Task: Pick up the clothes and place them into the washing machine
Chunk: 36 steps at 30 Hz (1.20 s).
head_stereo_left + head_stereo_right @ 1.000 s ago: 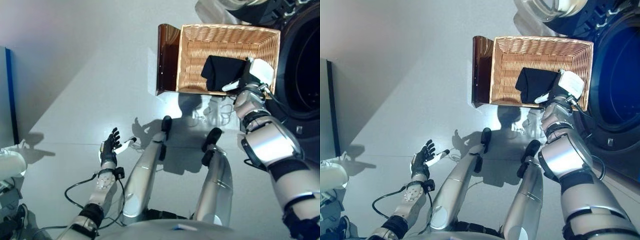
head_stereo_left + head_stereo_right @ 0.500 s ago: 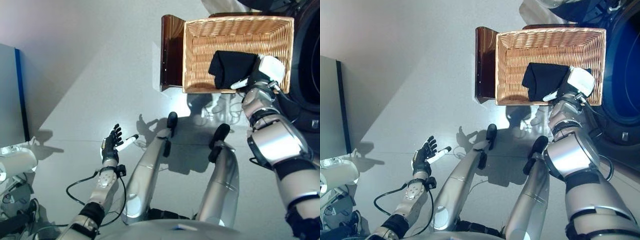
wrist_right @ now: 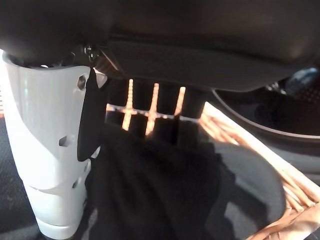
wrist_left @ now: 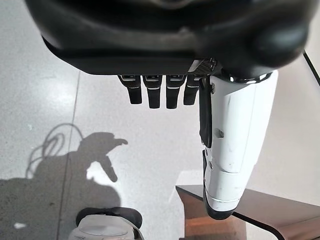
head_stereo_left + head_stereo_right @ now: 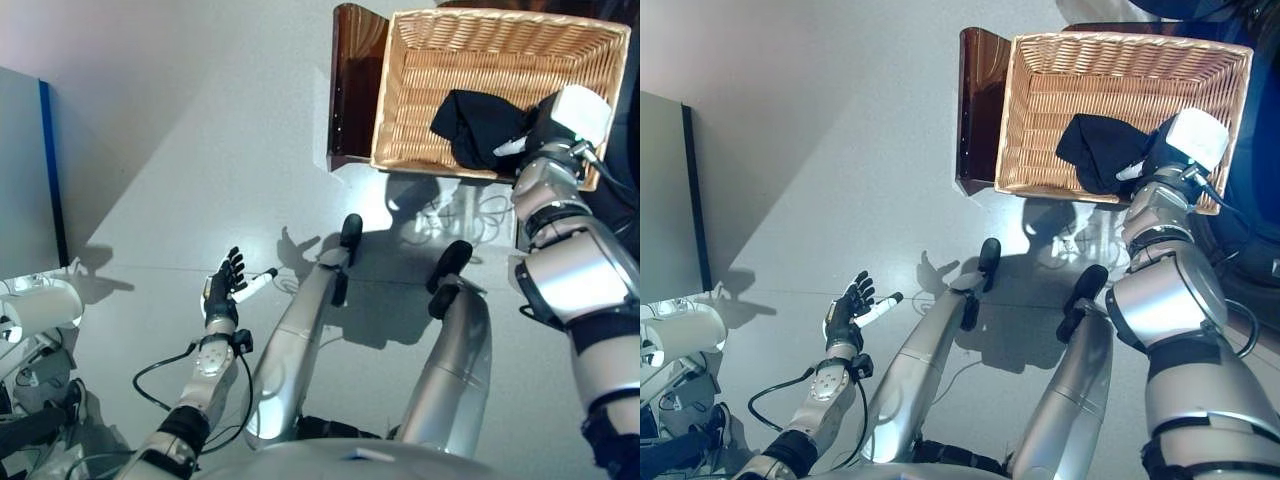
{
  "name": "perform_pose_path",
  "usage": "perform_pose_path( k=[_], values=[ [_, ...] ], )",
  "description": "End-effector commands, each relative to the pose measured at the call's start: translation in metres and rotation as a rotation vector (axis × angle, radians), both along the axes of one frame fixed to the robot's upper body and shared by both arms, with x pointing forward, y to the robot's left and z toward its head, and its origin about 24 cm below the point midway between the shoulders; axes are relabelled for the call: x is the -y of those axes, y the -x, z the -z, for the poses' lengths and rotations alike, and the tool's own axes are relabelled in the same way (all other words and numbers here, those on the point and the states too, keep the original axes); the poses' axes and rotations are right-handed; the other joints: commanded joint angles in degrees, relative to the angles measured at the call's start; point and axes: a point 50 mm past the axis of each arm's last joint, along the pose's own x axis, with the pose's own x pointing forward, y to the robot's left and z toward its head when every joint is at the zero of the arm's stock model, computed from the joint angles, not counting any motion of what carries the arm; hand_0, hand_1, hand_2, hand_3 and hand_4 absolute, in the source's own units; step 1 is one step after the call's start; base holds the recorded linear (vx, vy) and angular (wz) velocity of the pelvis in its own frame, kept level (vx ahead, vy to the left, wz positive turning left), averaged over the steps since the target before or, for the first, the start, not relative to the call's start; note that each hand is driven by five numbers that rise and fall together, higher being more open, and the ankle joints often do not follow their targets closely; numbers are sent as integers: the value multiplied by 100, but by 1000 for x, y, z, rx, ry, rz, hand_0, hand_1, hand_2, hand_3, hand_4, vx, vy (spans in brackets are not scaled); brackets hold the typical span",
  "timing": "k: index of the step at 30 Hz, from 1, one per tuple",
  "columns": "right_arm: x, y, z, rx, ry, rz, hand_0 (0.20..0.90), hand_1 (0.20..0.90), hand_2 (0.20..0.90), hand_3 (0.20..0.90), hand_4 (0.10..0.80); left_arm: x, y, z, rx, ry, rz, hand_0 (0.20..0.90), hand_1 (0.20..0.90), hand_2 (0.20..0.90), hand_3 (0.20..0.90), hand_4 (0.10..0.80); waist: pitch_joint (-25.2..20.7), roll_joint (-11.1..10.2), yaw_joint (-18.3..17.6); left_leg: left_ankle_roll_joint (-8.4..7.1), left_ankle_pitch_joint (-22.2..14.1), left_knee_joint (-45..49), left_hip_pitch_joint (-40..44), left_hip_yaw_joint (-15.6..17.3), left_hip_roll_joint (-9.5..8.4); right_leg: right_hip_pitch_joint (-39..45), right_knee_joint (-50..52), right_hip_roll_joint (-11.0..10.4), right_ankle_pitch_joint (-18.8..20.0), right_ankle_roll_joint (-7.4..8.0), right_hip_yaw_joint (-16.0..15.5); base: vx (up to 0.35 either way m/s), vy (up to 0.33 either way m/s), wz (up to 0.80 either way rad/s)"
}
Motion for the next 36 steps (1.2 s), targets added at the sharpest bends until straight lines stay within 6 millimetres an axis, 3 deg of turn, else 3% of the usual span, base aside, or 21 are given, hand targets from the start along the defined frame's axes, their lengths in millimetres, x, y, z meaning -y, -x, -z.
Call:
perform_pose_path(
  k=[1,13,17,18,21,22,23,26,27,31,32,35,36],
  values=[
    [7,-1,-43,93,103,-2,200,200,200,200,300,-21,7,-6,55,-33,-90,900,900,900,900,800,11,389,7,-306,-462,314,-266,180,-89,281,581,222,-892,-389,-113,0,0,0],
    [-1,-4,-37,98,75,-19,200,200,200,200,300,-23,7,-4,40,-46,-89,900,900,900,900,800,-13,364,-28,-287,-426,124,56,195,-83,582,416,268,-847,-378,-132,0,-1,-1],
    [-19,-12,-31,147,-12,-92,200,200,200,200,300,-26,12,4,2,-57,-88,900,900,900,900,800,-51,287,-64,-303,-337,-133,409,182,-21,974,58,356,-731,-349,-189,20,-21,-8],
    [-28,-15,-29,217,-126,-130,200,200,200,200,300,-29,14,7,-18,-64,-89,900,900,900,900,800,-96,241,-105,-322,-275,-324,605,178,12,1208,-198,416,-645,-323,-223,29,-23,-19],
    [-36,-17,-23,278,-238,-164,200,200,200,200,300,-30,19,13,-48,-64,-94,900,900,900,900,800,-145,197,-151,-328,-219,-539,828,210,41,1411,-443,474,-547,-280,-235,47,-3,-24],
    [-38,-17,-17,307,-305,-161,200,200,200,200,300,-29,21,16,-63,-69,-88,900,900,900,900,800,-168,173,-177,-331,-185,-670,980,215,61,1584,-639,517,-496,-264,-247,89,4,-27],
    [-39,-15,0,369,-506,-141,200,200,200,200,300,-25,24,20,-87,-67,-68,900,900,900,900,800,-226,176,-216,-323,-156,-836,1194,223,74,1800,-865,541,-425,-224,-251,107,6,-19],
    [-38,-6,33,521,-878,-98,200,200,200,200,300,-22,34,29,-137,-64,-40,900,900,900,900,800,-329,208,-275,-339,-78,-1175,1576,235,106,2197,-1285,583,-321,-161,-307,81,-1,-8],
    [-37,-6,35,520,-882,-95,200,200,200,200,300,-23,34,29,-139,-67,-38,900,900,900,900,800,-330,202,-264,-340,-72,-1194,1606,231,108,2230,-1310,586,-313,-161,-314,71,10,-20],
    [-33,17,93,694,-1312,44,200,200,200,200,300,-22,52,42,-216,-50,-19,900,900,900,900,800,-559,339,-282,-296,124,-1615,2065,285,180,2674,-1917,643,11,-111,-376,22,41,-12],
    [-33,17,94,694,-1314,46,200,200,200,200,300,-22,52,42,-217,-51,-18,900,900,900,900,800,-558,338,-275,-296,126,-1625,2084,285,183,2696,-1934,647,18,-111,-378,76,24,-27],
    [-50,29,127,888,-1657,91,200,200,200,200,300,-17,65,52,-267,-26,-1,900,900,900,900,800,-701,412,-300,-275,89,-1717,2299,317,179,2906,-2133,658,53,-67,-325,82,33,-35],
    [-48,34,134,913,-1687,126,200,200,200,200,300,-16,67,54,-282,-17,2,900,900,900,900,800,-739,435,-306,-267,78,-1735,2340,319,175,2929,-2140,659,46,-64,-319,47,28,-17]
  ],
)
